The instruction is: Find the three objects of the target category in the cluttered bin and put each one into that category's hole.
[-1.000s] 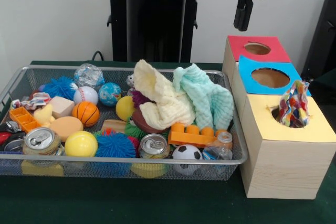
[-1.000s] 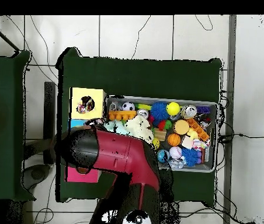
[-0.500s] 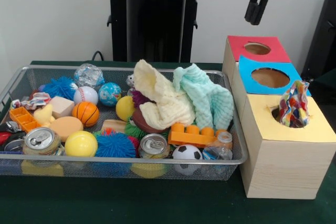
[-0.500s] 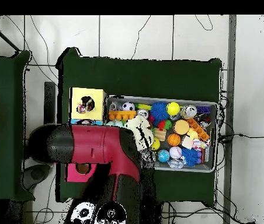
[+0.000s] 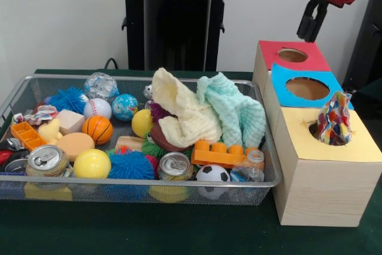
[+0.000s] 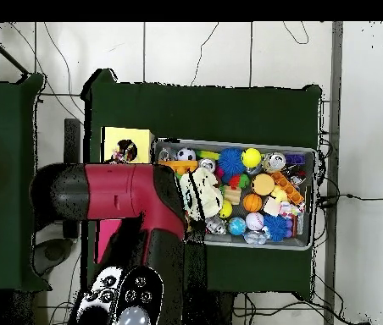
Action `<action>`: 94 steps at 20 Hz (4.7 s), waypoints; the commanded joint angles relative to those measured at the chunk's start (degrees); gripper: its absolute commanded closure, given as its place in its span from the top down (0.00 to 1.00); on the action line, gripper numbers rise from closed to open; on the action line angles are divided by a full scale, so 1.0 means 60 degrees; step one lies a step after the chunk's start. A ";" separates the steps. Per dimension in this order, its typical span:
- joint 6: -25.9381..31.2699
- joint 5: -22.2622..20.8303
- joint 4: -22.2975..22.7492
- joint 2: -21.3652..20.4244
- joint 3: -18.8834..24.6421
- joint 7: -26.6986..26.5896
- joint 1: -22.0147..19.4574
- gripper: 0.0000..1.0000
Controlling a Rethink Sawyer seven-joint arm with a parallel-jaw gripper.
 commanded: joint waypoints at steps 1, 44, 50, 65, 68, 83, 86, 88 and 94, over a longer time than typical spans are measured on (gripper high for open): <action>0.0238 -0.0011 -0.0704 0.1067 0.0921 0.0240 -0.0396 0.00; -0.0038 0.1086 -0.3187 0.3159 0.0671 0.1474 0.0376 0.00; -0.0558 0.0956 -0.2845 0.3268 0.0559 0.1262 0.0349 0.00; 0.0320 0.0878 -0.2718 0.2433 0.0151 0.0941 0.0277 0.00; 0.0546 0.0892 -0.2884 0.2343 0.0107 0.0947 0.0285 0.00; -0.0570 0.0794 -0.1496 0.2323 0.0240 0.0896 0.0041 0.00; -0.0765 0.0793 -0.1228 0.2248 0.0274 0.0860 0.0007 0.00; -0.0819 0.0795 -0.1118 0.2199 0.0271 0.0877 0.0024 0.00; -0.0919 0.0792 -0.0924 0.2085 0.0228 0.0934 0.0102 0.00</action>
